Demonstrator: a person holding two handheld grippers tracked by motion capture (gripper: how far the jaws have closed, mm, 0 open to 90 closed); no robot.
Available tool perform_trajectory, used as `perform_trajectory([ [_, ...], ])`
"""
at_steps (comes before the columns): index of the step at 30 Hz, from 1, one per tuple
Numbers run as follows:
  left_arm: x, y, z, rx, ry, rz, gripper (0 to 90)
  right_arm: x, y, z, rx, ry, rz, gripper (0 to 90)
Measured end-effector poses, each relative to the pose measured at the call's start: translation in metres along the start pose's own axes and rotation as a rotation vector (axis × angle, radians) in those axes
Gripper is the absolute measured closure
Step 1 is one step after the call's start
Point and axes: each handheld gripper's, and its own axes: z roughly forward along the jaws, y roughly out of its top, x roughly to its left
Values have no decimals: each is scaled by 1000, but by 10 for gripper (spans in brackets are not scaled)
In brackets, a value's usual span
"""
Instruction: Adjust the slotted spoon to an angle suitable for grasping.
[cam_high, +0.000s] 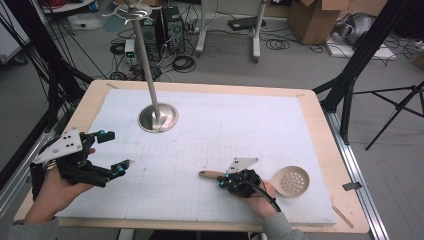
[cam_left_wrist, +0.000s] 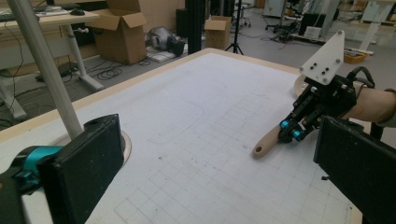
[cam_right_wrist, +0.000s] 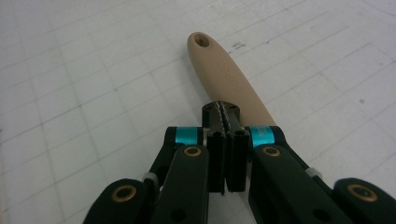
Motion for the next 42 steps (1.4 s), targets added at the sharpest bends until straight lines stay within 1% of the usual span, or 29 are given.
perform_trajectory([
  [4,0,-2,-6,5,14,-1,20,-8,3,4,-19,-12,19,892],
  [7,0,-4,-12,6,32,-6,20,-14,6,8,-29,-25,41,892],
  [14,0,-7,-24,4,57,-8,20,-24,12,15,-38,-63,63,892],
  [18,1,-8,-26,7,62,-10,20,-29,13,17,-46,-59,78,892],
  [24,0,-8,-26,10,62,-9,20,-34,13,18,-55,-74,92,892],
  [25,0,-8,-26,10,62,-10,20,-35,13,19,-59,-74,86,892],
  [28,0,-8,-25,7,58,-10,20,-37,13,19,-63,-77,98,892],
  [30,1,-7,-26,3,60,-10,20,-37,15,16,-67,-65,105,892],
  [31,1,-7,-27,3,61,-9,20,-37,17,13,-82,-58,100,892],
  [32,2,-7,-27,2,62,-10,20,-37,19,7,-100,-41,100,892],
  [34,2,-8,-27,5,61,-11,20,-38,25,-4,-111,-5,85,891],
  [35,2,-8,-26,7,59,-12,20,-37,27,-9,-105,12,64,889],
  [37,3,-9,-24,14,57,-16,20,-36,29,-16,-86,21,-8,891],
  [38,3,-9,-23,14,54,-14,20,-37,29,-19,-80,22,-22,890],
  [39,2,-9,-22,14,54,-15,20,-36,29,-23,-75,29,-27,890],
  [42,2,-8,-20,11,49,-11,20,-38,29,-37,-76,37,-66,890],
])
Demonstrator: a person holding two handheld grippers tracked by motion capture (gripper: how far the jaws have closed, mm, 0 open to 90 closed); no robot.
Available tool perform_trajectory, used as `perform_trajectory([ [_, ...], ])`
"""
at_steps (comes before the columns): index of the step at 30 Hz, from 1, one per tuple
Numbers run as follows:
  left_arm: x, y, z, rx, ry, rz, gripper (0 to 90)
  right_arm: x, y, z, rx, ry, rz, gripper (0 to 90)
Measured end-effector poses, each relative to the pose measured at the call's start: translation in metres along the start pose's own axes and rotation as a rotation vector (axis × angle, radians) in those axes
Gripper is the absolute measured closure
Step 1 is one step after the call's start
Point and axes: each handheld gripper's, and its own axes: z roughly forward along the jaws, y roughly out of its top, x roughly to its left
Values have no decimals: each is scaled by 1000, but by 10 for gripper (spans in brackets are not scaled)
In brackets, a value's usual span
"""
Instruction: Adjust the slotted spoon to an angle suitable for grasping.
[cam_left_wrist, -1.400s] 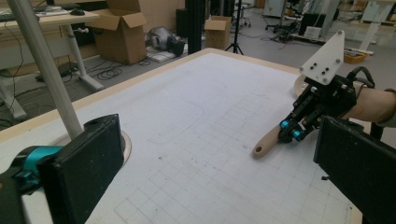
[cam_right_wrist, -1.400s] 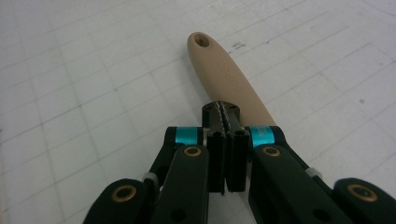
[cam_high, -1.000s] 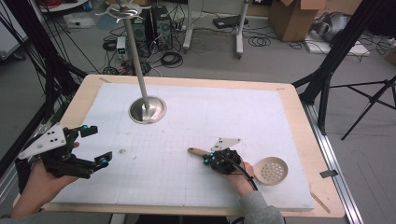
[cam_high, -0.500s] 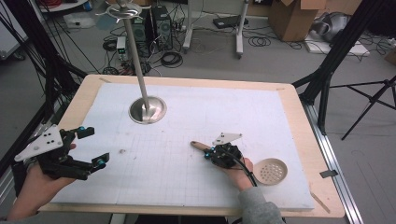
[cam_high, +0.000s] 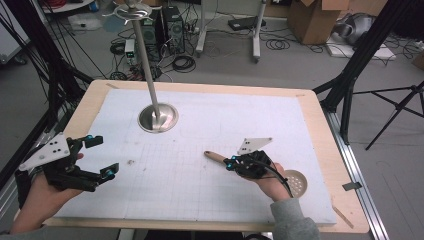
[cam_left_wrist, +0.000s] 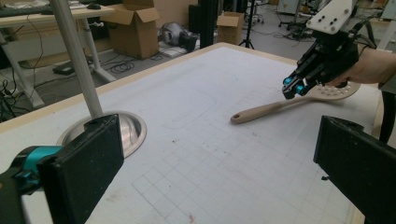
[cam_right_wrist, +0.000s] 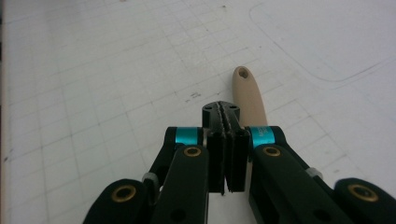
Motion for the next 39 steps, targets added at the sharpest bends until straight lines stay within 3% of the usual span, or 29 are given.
perform_trajectory([
  [4,0,0,3,5,-4,-1,20,-5,-3,-19,-20,-6,-22,882],
  [6,1,0,5,8,-7,0,20,-8,-7,-26,-20,-31,-43,869],
  [11,2,0,7,7,-8,-5,20,-14,-17,-36,9,-69,-68,806],
  [16,3,0,11,13,-16,-6,20,-19,-23,-47,-6,-49,-35,687],
  [18,4,-1,14,18,-15,-14,20,-20,-24,-51,-13,-46,-33,622],
  [25,3,-4,21,30,-31,-16,20,-27,-29,-63,-23,-7,54,289],
  [27,3,-4,20,25,-32,-19,20,-30,-31,-67,-32,-20,75,180],
  [30,4,-4,19,23,-28,-21,20,-34,-33,-72,-59,-4,119,92],
  [34,5,-5,19,28,-28,-22,20,-37,-35,-79,-118,20,133,92],
  [39,3,-4,21,25,-37,-17,20,-34,-36,-83,-97,21,101,92],
])
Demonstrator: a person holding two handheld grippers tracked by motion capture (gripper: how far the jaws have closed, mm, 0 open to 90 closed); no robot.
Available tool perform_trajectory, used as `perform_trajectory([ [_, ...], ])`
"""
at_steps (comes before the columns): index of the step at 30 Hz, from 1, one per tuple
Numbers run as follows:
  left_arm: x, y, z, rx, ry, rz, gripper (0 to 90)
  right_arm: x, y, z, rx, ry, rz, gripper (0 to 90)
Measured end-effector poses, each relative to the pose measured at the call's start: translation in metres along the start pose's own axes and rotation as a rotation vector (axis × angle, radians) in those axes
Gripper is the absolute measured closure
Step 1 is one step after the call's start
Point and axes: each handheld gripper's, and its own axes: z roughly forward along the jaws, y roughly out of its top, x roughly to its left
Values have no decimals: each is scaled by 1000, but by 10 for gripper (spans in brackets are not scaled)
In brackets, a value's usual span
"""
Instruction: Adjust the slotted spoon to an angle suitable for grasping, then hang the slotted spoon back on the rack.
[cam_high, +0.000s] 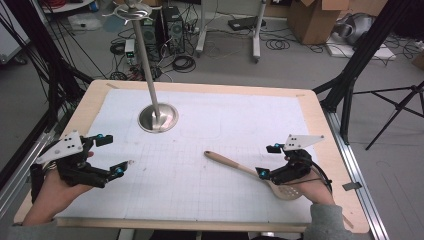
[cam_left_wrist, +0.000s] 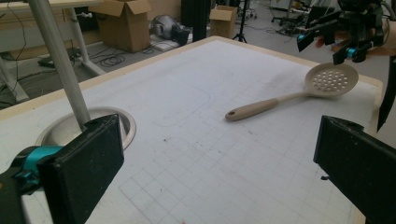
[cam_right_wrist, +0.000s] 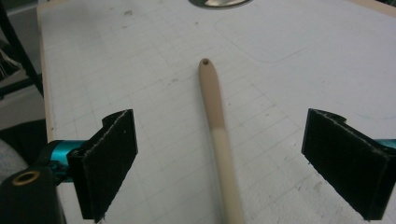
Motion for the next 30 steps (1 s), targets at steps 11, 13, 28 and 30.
perform_trajectory([
  [11,1,-2,4,13,-2,-3,20,-6,-8,9,50,26,-25,93],
  [13,1,-2,4,10,-5,-2,20,-5,-9,10,53,23,-28,93],
  [28,0,0,4,4,-13,0,20,-7,-14,16,94,30,-41,92],
  [30,0,0,4,3,-14,2,20,-8,-16,17,97,30,-38,93],
])
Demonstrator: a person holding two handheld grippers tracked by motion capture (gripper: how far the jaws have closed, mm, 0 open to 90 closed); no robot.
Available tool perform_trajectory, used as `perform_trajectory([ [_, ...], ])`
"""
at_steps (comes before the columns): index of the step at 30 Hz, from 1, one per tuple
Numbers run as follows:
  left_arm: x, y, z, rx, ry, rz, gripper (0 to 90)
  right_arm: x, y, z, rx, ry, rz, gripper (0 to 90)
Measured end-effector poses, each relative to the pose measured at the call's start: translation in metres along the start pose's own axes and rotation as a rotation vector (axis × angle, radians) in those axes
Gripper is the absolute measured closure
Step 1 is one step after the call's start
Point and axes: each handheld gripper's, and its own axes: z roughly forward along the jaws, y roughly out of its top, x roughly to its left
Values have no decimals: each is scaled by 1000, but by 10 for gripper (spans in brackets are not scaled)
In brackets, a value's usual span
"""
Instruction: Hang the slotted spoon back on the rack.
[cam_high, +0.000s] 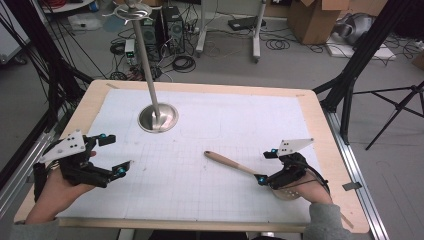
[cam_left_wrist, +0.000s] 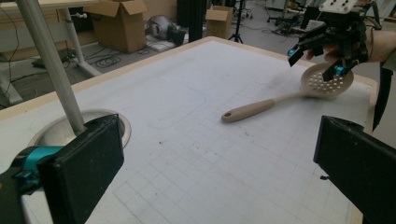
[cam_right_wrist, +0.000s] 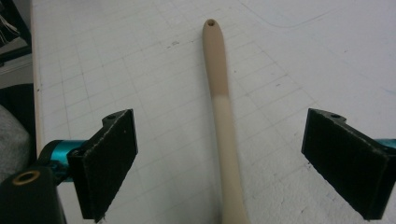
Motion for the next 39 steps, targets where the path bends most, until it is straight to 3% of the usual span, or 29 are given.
perform_trajectory([
  [15,0,-1,-2,1,3,1,20,-2,-1,5,42,-23,-12,93],
  [24,-2,0,-2,-3,1,1,20,0,0,16,159,-38,-46,93],
  [33,-1,-1,-3,2,5,-2,20,1,0,23,206,-62,-62,144],
  [39,-2,-2,-3,-1,4,0,20,2,0,28,241,-64,-97,187],
])
